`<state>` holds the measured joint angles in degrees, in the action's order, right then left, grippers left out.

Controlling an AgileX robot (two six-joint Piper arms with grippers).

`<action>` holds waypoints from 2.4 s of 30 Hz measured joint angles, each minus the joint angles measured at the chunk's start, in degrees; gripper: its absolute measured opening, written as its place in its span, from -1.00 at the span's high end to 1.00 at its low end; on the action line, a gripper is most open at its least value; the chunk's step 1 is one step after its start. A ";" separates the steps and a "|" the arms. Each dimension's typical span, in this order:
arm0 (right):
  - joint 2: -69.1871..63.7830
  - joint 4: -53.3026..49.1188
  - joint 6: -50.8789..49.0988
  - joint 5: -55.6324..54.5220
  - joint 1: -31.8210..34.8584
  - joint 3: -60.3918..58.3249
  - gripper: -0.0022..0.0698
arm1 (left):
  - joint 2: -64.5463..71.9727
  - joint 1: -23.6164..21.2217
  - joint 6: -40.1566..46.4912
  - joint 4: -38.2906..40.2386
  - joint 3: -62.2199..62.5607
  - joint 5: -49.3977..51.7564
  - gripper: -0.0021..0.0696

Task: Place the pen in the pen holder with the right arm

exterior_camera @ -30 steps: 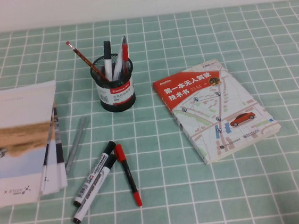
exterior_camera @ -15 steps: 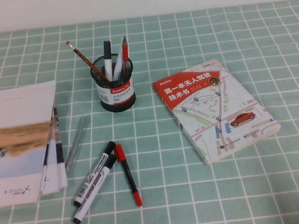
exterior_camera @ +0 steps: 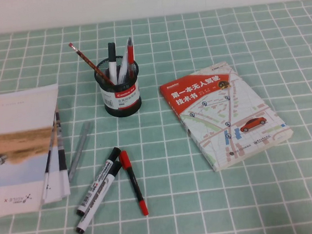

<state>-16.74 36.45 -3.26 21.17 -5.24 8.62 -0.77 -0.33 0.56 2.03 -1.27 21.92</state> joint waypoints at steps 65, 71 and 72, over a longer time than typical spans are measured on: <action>-117.21 -38.34 -19.27 45.94 -44.45 109.96 0.25 | 0.00 0.00 0.00 0.00 0.00 0.00 0.95; -117.21 -39.13 -19.27 46.57 -44.45 109.98 0.67 | 0.00 0.00 0.00 0.00 0.00 0.00 0.95; -117.21 -39.06 -19.27 46.58 -44.45 109.98 0.74 | 0.00 0.00 0.00 0.00 0.00 0.00 0.95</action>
<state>-133.95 -2.61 -22.54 67.75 -49.68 118.60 -0.77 -0.33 0.56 2.03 -1.27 21.92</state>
